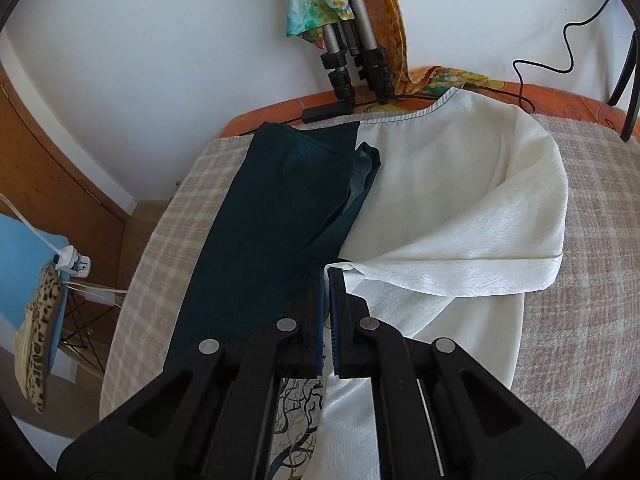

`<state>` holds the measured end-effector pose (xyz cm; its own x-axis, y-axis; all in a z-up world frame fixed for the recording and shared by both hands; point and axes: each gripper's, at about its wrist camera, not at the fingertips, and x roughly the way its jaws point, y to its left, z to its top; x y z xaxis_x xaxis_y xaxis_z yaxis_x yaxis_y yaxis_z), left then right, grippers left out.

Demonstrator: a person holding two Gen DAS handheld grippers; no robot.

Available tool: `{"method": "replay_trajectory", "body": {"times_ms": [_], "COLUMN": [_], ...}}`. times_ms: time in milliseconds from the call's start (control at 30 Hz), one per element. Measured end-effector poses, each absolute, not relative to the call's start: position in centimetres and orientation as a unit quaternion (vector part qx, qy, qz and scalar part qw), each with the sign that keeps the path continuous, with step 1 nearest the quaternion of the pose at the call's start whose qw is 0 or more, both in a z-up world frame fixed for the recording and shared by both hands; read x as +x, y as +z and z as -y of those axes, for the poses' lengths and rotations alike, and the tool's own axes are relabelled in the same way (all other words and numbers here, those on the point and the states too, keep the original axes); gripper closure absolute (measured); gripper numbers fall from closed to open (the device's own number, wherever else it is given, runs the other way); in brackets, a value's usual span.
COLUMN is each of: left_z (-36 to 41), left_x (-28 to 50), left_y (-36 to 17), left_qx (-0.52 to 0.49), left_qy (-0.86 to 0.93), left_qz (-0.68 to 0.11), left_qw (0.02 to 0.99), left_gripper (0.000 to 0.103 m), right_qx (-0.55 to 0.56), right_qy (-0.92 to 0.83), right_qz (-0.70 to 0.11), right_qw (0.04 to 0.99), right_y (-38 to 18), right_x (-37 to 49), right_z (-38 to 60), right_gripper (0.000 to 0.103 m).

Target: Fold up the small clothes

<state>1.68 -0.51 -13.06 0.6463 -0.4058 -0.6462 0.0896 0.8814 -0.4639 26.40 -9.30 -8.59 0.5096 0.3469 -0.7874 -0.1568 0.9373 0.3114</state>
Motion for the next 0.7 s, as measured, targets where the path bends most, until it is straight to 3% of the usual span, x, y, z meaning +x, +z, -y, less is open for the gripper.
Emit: {"method": "replay_trajectory", "body": {"times_ms": [100,200,300,367,467,700], "left_z": [0.2,-0.2,-1.0,-2.0,-3.8,-6.5], "left_x": [1.7,1.5,1.2,0.7,0.1,3.5], "left_y": [-13.4,-13.1,-11.9,-10.8,-8.8,-3.7], "left_qx": [-0.191,-0.188,-0.175,-0.163,-0.148,-0.119], "left_qy": [-0.13,-0.114,-0.108,-0.108,-0.11,-0.11], "left_qz": [-0.411,-0.423,-0.422,-0.42,-0.416,-0.393], "left_qw": [0.882,0.879,0.883,0.886,0.891,0.905], "left_gripper": [0.1,0.091,0.09,0.087,0.078,0.076], "right_qx": [0.088,0.078,0.084,0.094,0.117,0.21], "right_qy": [0.14,0.146,0.17,0.192,0.199,0.09], "right_qz": [-0.487,-0.512,-0.515,-0.498,-0.458,-0.455], "right_qw": [0.858,0.843,0.836,0.84,0.859,0.861], "right_y": [-9.6,-10.5,-9.7,-8.0,-5.0,-6.9], "right_x": [26.8,27.1,26.6,26.1,25.4,26.8], "right_z": [8.4,7.9,8.5,9.7,13.2,23.7], "right_gripper": [0.099,0.097,0.08,0.058,0.054,0.054]}}
